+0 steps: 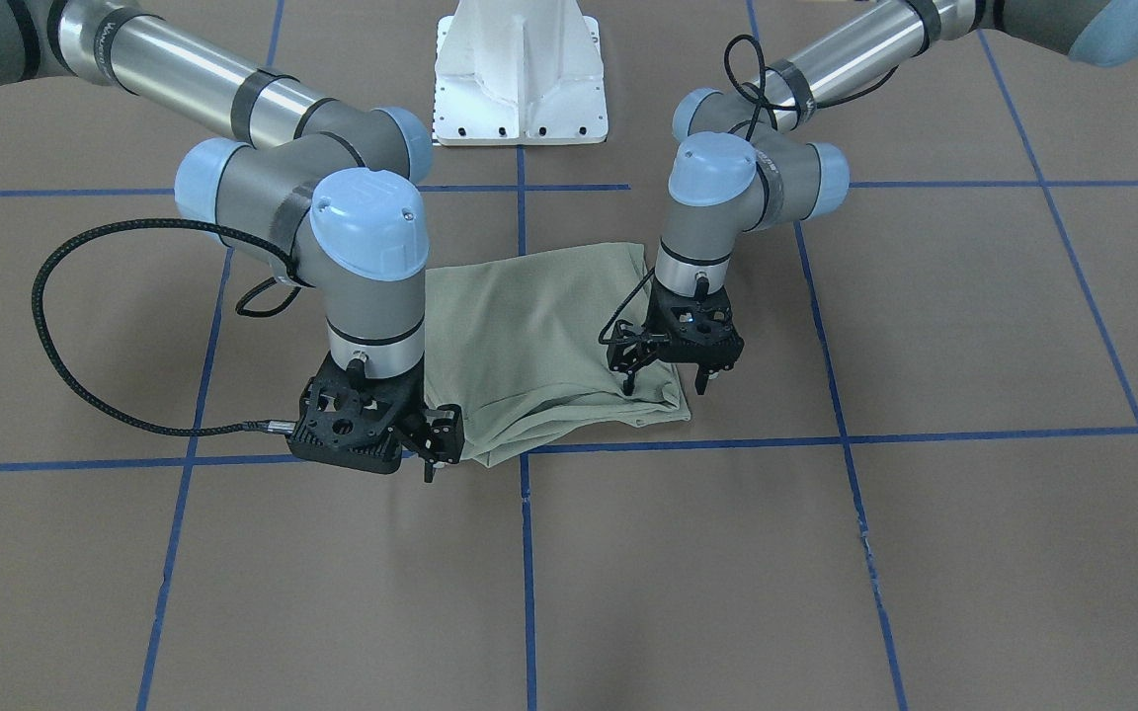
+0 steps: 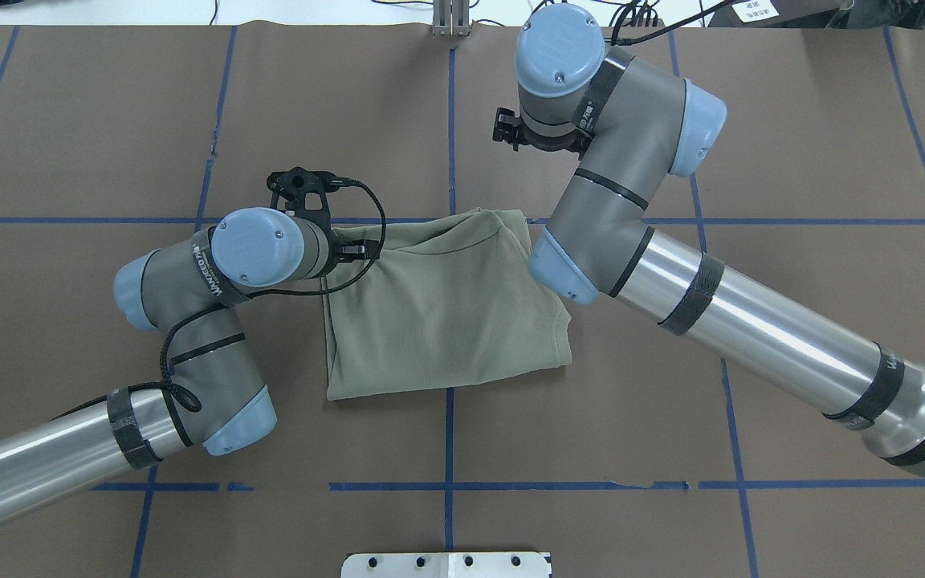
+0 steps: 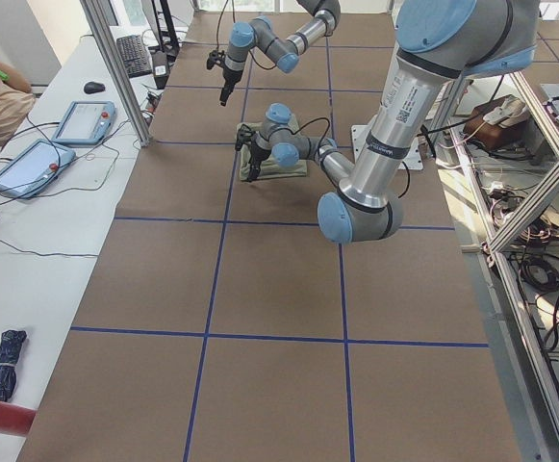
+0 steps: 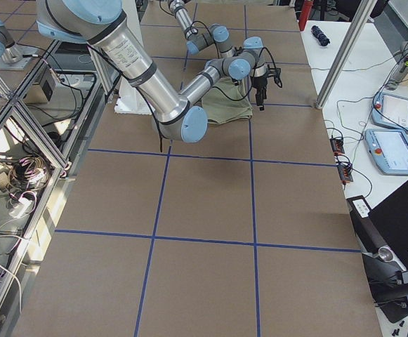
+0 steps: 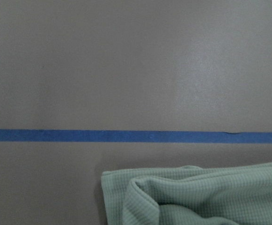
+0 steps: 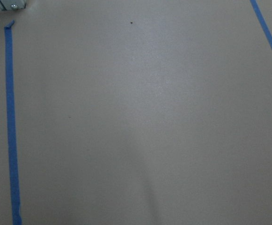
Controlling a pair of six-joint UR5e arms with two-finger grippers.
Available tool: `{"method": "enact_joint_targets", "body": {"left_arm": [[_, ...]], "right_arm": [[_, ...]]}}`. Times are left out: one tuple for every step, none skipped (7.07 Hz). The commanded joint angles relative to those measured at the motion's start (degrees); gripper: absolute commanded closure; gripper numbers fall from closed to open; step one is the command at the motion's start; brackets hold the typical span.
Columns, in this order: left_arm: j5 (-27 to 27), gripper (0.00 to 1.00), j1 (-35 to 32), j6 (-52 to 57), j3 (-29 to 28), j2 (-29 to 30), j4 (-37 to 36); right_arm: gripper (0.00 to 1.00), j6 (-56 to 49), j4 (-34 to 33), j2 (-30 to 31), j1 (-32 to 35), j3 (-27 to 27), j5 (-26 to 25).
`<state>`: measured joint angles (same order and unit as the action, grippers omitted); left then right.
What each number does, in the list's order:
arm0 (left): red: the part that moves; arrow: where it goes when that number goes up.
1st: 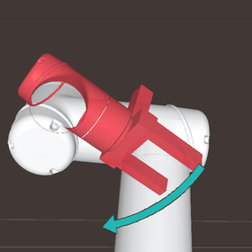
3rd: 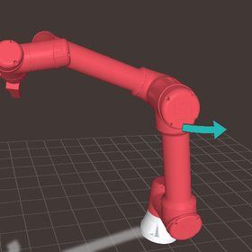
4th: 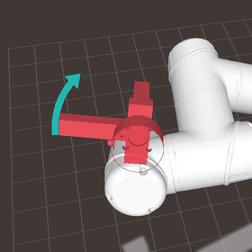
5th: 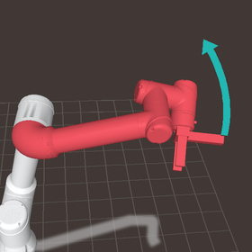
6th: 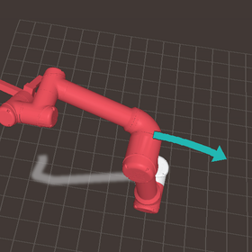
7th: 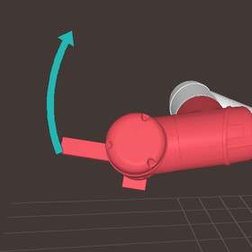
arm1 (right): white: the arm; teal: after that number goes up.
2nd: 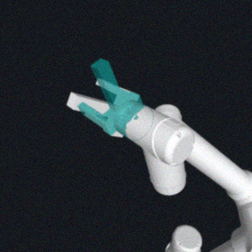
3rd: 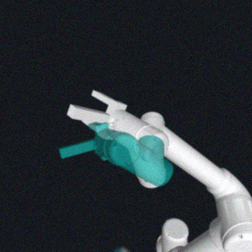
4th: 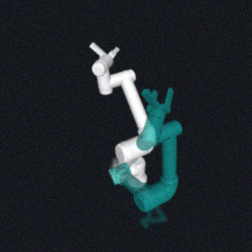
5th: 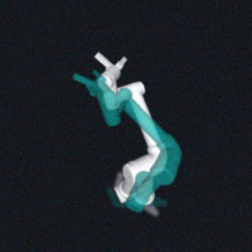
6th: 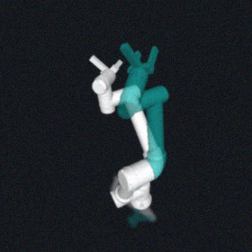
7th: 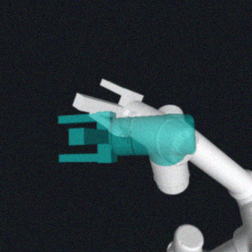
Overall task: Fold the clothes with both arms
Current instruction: 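Release the shirt and raise both grippers away from it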
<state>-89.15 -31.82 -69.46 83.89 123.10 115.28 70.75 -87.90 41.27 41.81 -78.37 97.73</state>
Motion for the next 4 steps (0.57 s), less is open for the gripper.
{"method": "enact_joint_targets", "body": {"left_arm": [[1.4, 0.00, -3.7, 0.3, -3.7, 0.4, 0.3], [1.4, 0.00, -5.3, 4.3, -4.2, 0.4, 0.3], [1.0, 0.00, -7.1, 6.6, -4.2, 0.3, 0.2], [-1.1, 0.00, -9.5, 10.9, -3.2, 0.5, 0.2]], "right_arm": [[0.00, 0.0, 0.0, 0.0, -0.1, 0.0, 0.0], [0.00, 0.0, 0.1, 0.3, -0.1, 0.0, 0.0], [0.00, -0.5, 0.2, 0.5, -0.1, 0.0, 0.1], [0.00, -2.0, 0.3, 0.6, 0.0, -0.1, 0.7]]}}
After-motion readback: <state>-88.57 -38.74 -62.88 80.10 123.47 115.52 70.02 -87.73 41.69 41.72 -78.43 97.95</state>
